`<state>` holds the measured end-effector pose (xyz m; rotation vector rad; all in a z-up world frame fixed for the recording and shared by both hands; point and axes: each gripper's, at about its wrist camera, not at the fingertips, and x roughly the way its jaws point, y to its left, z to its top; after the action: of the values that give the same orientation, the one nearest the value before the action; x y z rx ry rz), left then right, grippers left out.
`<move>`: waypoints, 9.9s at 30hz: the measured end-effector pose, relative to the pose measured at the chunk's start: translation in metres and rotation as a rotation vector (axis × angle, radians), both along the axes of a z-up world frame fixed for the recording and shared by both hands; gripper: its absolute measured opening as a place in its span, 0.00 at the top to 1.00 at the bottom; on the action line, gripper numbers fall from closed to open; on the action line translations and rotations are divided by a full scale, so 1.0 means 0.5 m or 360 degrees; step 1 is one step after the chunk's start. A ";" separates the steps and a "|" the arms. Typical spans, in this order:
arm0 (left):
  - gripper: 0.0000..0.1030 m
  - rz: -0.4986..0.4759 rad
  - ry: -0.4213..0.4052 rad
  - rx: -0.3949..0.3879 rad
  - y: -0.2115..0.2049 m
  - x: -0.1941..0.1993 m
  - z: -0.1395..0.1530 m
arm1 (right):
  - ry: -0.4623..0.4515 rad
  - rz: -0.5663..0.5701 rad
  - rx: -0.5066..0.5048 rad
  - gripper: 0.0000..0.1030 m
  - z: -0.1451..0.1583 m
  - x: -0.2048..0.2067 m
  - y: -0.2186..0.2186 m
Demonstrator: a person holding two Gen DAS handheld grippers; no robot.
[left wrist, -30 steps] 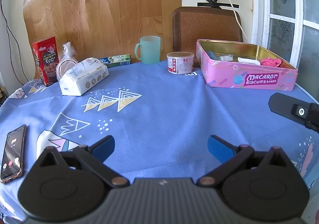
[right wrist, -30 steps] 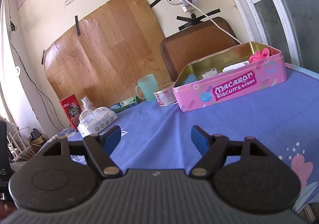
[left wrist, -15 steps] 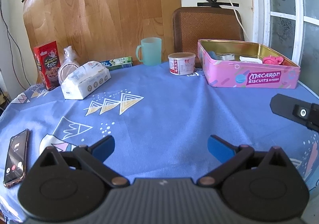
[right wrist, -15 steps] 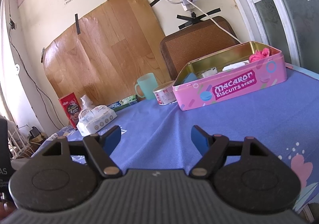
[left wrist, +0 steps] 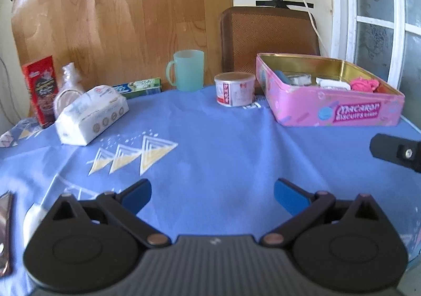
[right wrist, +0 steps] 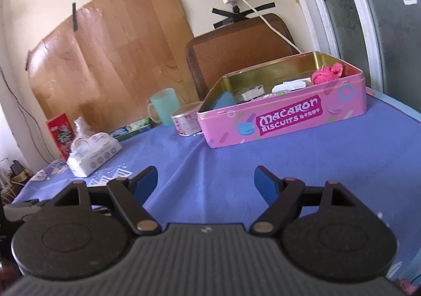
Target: Organize soft objects
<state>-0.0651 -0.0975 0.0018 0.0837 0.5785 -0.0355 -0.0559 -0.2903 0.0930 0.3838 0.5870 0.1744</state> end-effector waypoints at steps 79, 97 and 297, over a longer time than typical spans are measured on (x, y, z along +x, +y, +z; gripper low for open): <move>0.00 -0.0077 0.0137 -0.0080 0.053 0.215 -0.058 | 0.0184 -0.0046 -0.0220 0.20 -0.045 0.154 0.102; 0.00 -0.0044 0.0112 -0.0089 0.060 0.206 -0.054 | 0.0180 -0.0059 -0.0219 0.20 -0.043 0.153 0.103; 0.00 -0.0060 0.0126 0.0021 0.024 0.194 -0.013 | 0.0072 -0.0061 -0.0146 0.22 -0.050 0.150 0.051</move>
<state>0.0318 -0.0853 -0.0045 0.1065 0.6561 -0.0719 0.0194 -0.2651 0.0678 0.3107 0.6294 0.1017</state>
